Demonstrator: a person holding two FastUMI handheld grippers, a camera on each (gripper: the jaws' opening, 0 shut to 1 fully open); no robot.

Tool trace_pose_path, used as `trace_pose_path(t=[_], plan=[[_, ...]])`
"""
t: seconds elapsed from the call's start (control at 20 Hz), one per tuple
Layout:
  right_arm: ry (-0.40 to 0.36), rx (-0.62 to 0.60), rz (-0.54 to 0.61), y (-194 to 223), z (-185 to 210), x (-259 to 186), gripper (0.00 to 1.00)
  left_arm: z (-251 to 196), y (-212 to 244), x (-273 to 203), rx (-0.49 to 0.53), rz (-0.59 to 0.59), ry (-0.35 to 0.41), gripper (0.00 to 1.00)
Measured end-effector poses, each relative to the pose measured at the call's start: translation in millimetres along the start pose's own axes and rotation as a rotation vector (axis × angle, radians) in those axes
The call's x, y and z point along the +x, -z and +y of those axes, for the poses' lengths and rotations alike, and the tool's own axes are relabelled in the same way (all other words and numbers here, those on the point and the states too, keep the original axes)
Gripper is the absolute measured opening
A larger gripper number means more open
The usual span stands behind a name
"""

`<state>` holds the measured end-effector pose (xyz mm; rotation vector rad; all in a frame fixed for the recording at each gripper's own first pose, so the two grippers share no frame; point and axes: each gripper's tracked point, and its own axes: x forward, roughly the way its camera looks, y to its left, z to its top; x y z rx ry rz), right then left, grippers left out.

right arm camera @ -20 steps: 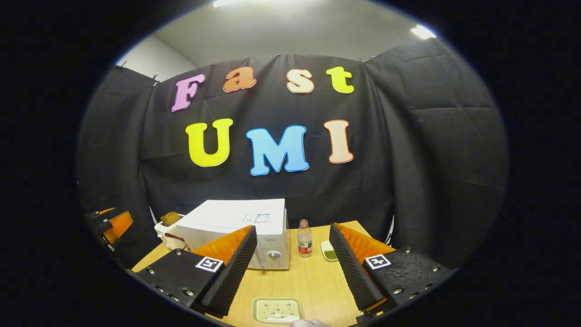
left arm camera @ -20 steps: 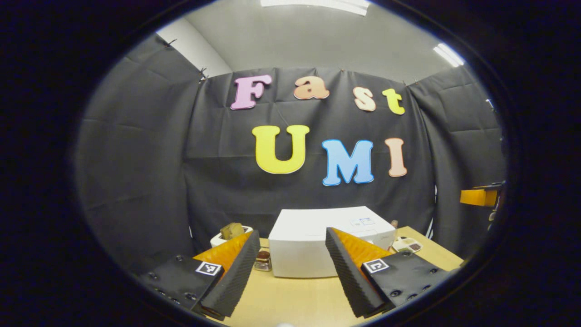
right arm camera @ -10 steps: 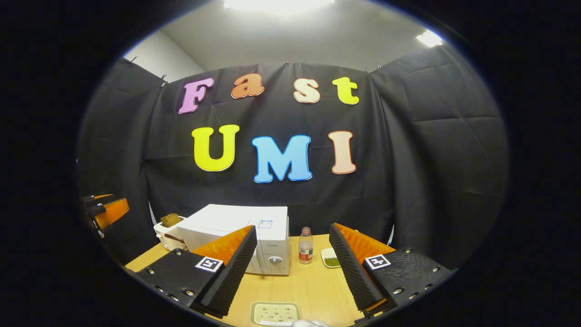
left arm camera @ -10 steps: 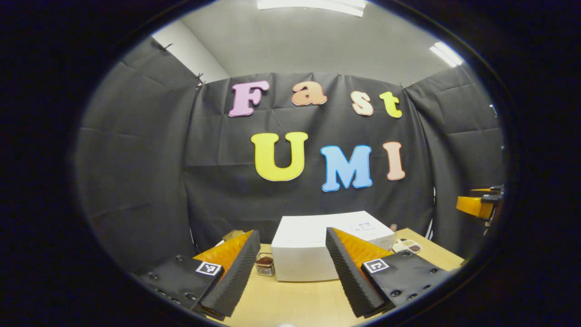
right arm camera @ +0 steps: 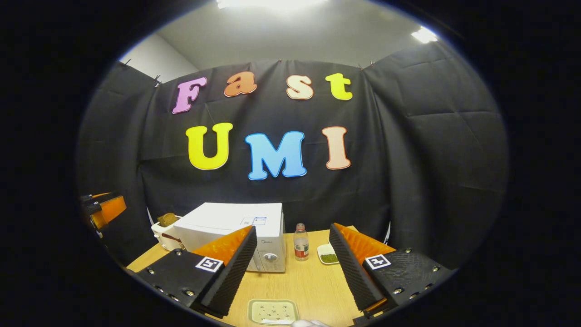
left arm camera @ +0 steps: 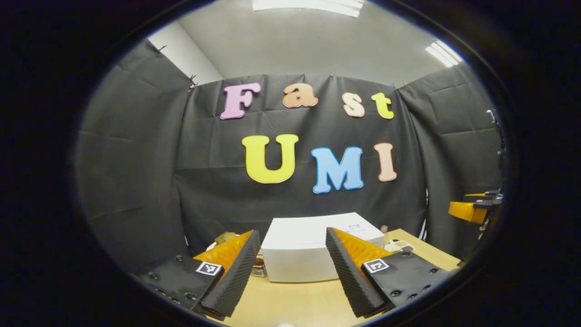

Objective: Open the microwave oven with the left hand, put the food in, and close the microwave oven.

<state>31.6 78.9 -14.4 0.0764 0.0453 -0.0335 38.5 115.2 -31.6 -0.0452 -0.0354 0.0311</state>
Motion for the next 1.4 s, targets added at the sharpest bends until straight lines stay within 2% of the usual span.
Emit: trace_pose_path(t=[0.05, 0.35, 0.4, 0.45, 0.5, 0.7, 1.05, 1.15, 1.2, 1.3, 1.4], plan=[[0.004, 0.005, 0.0, -1.0, -3.2, -0.4, 0.98, -1.9, -1.3, 0.6, -0.003, -0.001, 0.002, 1.0], [0.024, 0.017, -0.018, -6.4, -18.2, 0.5, 0.98, -3.2, -3.4, 2.3, 0.004, -0.002, -0.011, 1.0], [0.018, 0.024, -0.008, -2.5, -17.5, 2.1, 0.98, -3.7, -1.3, 3.1, 0.005, 0.003, -0.015, 0.98], [0.008, 0.03, 0.002, -0.7, -15.7, 3.6, 0.98, -6.5, -1.3, 3.8, -0.001, 0.005, -0.015, 1.0], [0.002, 0.03, 0.002, -1.1, -16.2, 4.7, 0.98, -9.2, -1.0, 4.1, -0.012, 0.007, -0.009, 0.98], [-0.04, 0.026, 0.005, -2.7, -10.4, 7.3, 0.98, -11.1, 1.5, 3.6, -0.018, 0.016, -0.023, 1.0], [-0.078, 0.072, 0.011, -5.2, -4.8, 14.3, 0.98, -15.5, 1.5, 7.9, -0.008, 0.019, -0.03, 1.0], [-0.071, 0.051, 0.012, -5.1, -5.7, 15.2, 0.98, -16.5, 3.7, 8.7, -0.015, 0.02, -0.027, 1.0], [-0.071, 0.033, 0.006, -5.2, -6.1, 14.9, 0.98, -15.4, 5.0, 8.2, -0.014, 0.023, -0.032, 0.94], [-0.069, 0.027, 0.002, -6.3, -5.2, 15.6, 0.98, -15.2, 6.5, 9.6, -0.021, 0.029, -0.03, 0.99], [-0.056, 0.017, -0.005, -8.8, -6.8, 17.4, 0.98, -14.3, 5.1, 12.1, -0.017, 0.022, -0.024, 1.0]])
